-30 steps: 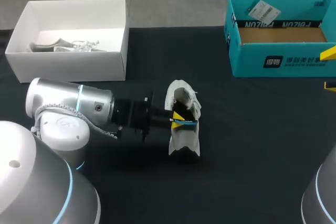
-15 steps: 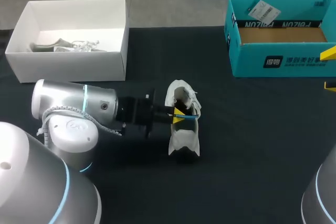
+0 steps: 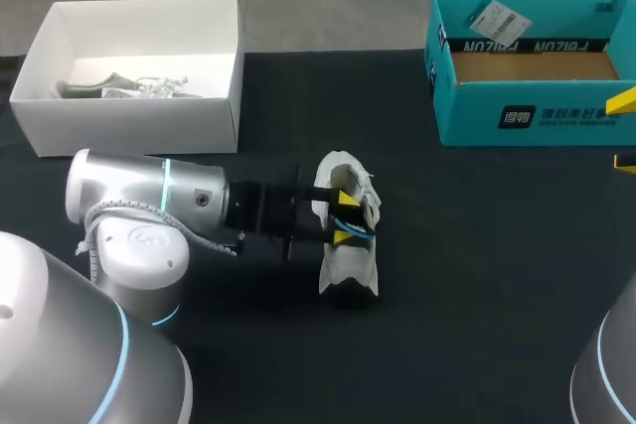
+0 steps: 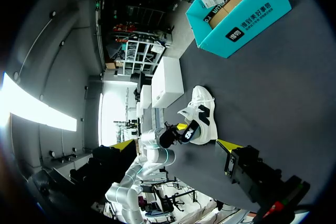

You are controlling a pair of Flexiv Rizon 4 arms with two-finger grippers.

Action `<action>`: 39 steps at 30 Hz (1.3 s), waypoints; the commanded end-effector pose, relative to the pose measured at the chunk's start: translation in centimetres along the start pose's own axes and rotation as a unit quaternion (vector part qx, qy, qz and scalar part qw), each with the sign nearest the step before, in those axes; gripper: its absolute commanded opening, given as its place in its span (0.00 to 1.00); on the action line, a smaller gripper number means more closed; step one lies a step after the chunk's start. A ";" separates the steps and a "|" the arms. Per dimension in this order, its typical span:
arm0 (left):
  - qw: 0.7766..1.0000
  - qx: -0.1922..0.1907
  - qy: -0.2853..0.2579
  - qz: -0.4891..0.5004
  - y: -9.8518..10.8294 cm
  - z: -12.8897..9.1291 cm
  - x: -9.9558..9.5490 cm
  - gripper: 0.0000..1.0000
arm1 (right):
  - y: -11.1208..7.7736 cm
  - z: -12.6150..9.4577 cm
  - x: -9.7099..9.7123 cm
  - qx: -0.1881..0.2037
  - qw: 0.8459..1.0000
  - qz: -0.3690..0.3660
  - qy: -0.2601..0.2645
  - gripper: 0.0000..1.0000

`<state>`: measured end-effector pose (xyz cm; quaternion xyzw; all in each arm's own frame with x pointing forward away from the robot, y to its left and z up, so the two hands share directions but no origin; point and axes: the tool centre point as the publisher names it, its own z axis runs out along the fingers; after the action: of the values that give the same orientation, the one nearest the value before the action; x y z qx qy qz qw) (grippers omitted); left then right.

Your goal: Take the shoe out of the shoebox, open the shoe tongue, remove and reinsert the insole, then place the shoe into the shoebox

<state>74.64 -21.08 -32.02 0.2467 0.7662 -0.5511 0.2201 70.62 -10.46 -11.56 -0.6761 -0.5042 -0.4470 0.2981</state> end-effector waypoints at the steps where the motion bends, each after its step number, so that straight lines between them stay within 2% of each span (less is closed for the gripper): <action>1: 1.000 -0.002 0.015 0.001 -0.6 -1.1 1.0 0.36 | -0.2 0.0 0.0 -0.002 1.000 0.000 -0.001 1.00; 2: 1.000 -0.003 0.021 0.002 -0.5 -1.0 1.2 0.33 | -0.2 0.0 0.0 -0.002 1.000 0.000 -0.001 1.00; 3: 1.000 -0.005 0.025 0.001 -0.4 -0.8 1.4 0.23 | -0.2 0.0 0.0 -0.002 1.000 0.000 -0.001 1.00; 4: 1.000 -0.007 0.028 0.001 -0.3 -0.7 1.5 0.08 | -0.2 0.0 0.0 -0.002 1.000 0.000 -0.001 1.00; 5: 0.999 -0.010 0.030 0.000 -0.1 -0.5 1.6 0.00 | -0.2 0.0 0.0 -0.002 1.000 0.000 -0.001 1.00; 19: 0.998 -0.052 0.025 0.005 2.4 1.3 0.3 0.00 | -0.2 0.0 0.0 -0.002 1.000 0.000 -0.001 1.00; 25: 0.997 -0.070 0.022 0.001 3.6 1.2 -0.2 0.00 | -0.2 0.0 0.0 -0.002 1.000 0.000 -0.001 1.00; 28: 0.998 -0.067 0.018 0.000 3.1 0.7 -0.4 0.00 | -0.2 0.0 0.0 -0.002 1.000 0.000 -0.001 1.00; 30: 0.998 -0.059 0.015 0.000 2.5 0.4 -0.5 0.35 | -0.2 0.0 0.0 -0.002 1.000 0.000 -0.001 1.00; 31: 0.998 -0.055 0.014 0.003 2.1 0.1 -0.5 0.41 | -0.2 0.0 0.0 -0.002 1.000 0.000 -0.001 1.00; 35: 0.999 -0.048 0.016 0.006 1.0 -0.7 -0.4 0.42 | -0.2 0.0 0.0 -0.002 1.000 0.000 -0.001 1.00; 39: 0.999 -0.046 0.018 0.008 0.6 -1.4 0.0 0.36 | -0.2 0.0 0.0 -0.002 1.000 0.000 -0.001 1.00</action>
<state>75.73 -20.80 -32.66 0.2516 0.7924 -0.5098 0.2212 70.62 -10.46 -11.56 -0.6761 -0.5042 -0.4470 0.2981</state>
